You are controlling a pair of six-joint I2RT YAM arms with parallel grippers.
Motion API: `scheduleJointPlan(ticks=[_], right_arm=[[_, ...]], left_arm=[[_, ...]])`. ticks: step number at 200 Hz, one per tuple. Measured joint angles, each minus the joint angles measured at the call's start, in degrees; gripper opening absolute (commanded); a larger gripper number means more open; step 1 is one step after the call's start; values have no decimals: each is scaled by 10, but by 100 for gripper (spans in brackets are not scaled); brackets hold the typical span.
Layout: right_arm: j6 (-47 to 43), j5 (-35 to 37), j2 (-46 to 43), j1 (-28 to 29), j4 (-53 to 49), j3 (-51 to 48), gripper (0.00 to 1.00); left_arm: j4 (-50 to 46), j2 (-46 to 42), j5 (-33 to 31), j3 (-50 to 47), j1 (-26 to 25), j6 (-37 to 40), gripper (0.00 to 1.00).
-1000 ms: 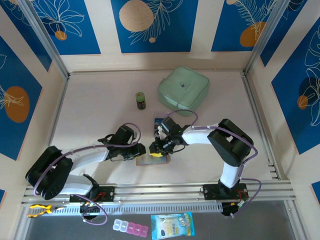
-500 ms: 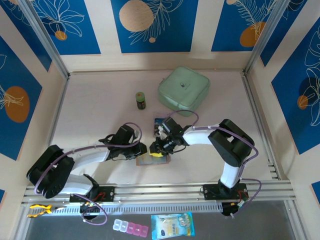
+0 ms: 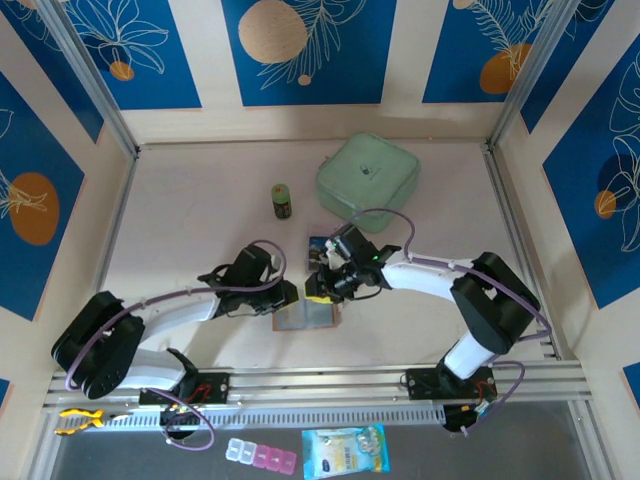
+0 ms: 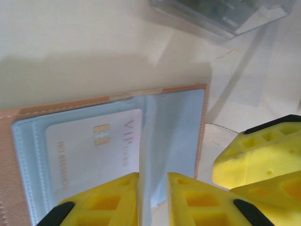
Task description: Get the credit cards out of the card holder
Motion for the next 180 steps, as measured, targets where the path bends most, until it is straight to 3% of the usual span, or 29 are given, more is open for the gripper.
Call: scheduleJointPlan(ticks=[109, 180], right_arm=[[-11, 18, -110, -53, -55, -43, 32], [-14, 22, -139, -61, -78, -53, 34]], left_arm=[[9, 110, 14, 85, -51, 0, 22], [26, 167, 25, 131, -62, 3, 36]])
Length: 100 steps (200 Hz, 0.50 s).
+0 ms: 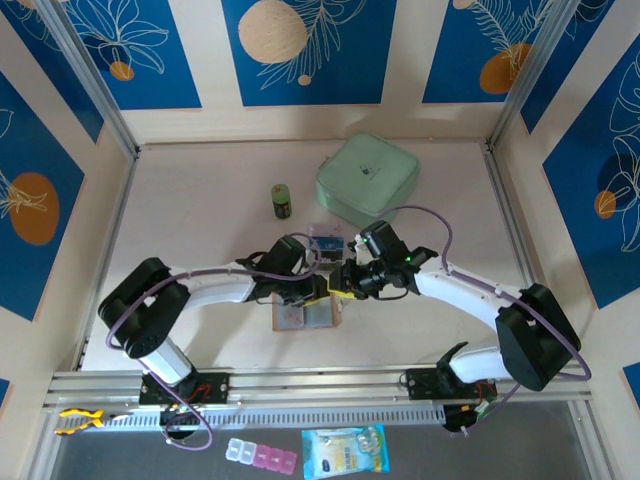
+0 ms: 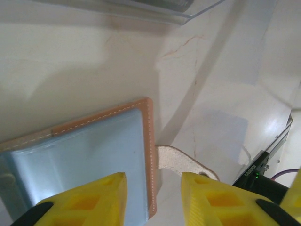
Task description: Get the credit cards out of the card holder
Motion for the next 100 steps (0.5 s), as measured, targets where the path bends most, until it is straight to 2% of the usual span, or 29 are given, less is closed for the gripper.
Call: scheduleJointPlan(ticks=[50, 100], right_arm=[[0, 0, 3, 2, 1, 0, 33], [6, 0, 45, 24, 7, 9, 31]], left_arm=[[-20, -12, -2, 9, 2, 16, 36], [-36, -80, -7, -37, 35, 30, 35]])
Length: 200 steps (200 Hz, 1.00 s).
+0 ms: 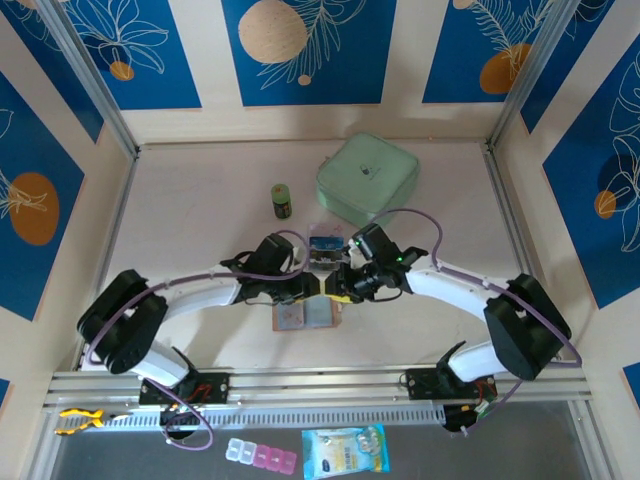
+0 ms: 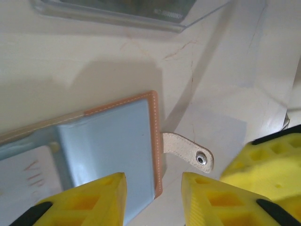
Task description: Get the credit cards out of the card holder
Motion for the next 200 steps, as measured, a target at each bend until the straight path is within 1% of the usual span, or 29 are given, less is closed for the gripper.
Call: scheduleJointPlan(ticks=[45, 77, 106, 133, 161, 200], right_arm=[[1, 0, 59, 34, 8, 50, 30], [2, 0, 99, 58, 18, 80, 30], [2, 0, 134, 72, 20, 99, 29], [2, -2, 163, 80, 21, 115, 29], [2, -3, 182, 86, 22, 120, 28], [2, -5, 205, 91, 23, 130, 27]], left_arm=[[-36, -68, -15, -38, 40, 23, 33], [-64, -85, -25, -53, 57, 47, 23], [-74, -86, -29, -80, 59, 58, 14], [-80, -86, -35, -100, 61, 60, 8], [-89, -87, -43, -110, 62, 60, 4], [-88, -93, -45, -116, 63, 60, 4]])
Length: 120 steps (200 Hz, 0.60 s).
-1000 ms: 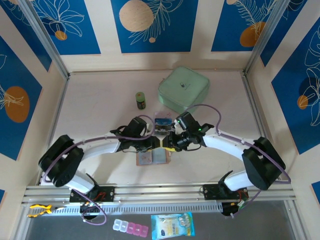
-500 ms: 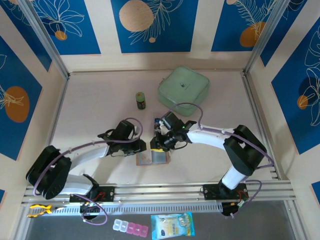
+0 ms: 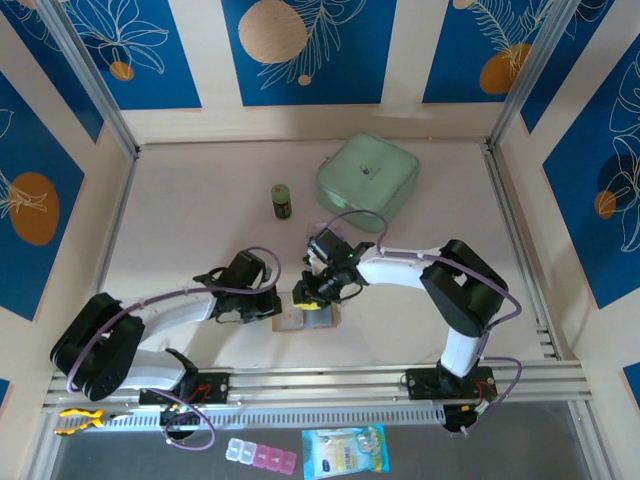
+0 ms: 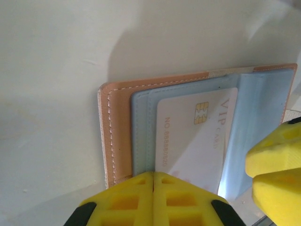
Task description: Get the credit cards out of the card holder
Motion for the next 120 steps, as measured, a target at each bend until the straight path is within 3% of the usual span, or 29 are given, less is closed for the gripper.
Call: scheduleJointPlan(ticks=[120], right_arm=[[-13, 8, 37, 9, -19, 22, 26]], left_arm=[[4, -3, 0, -5, 0, 0, 4]])
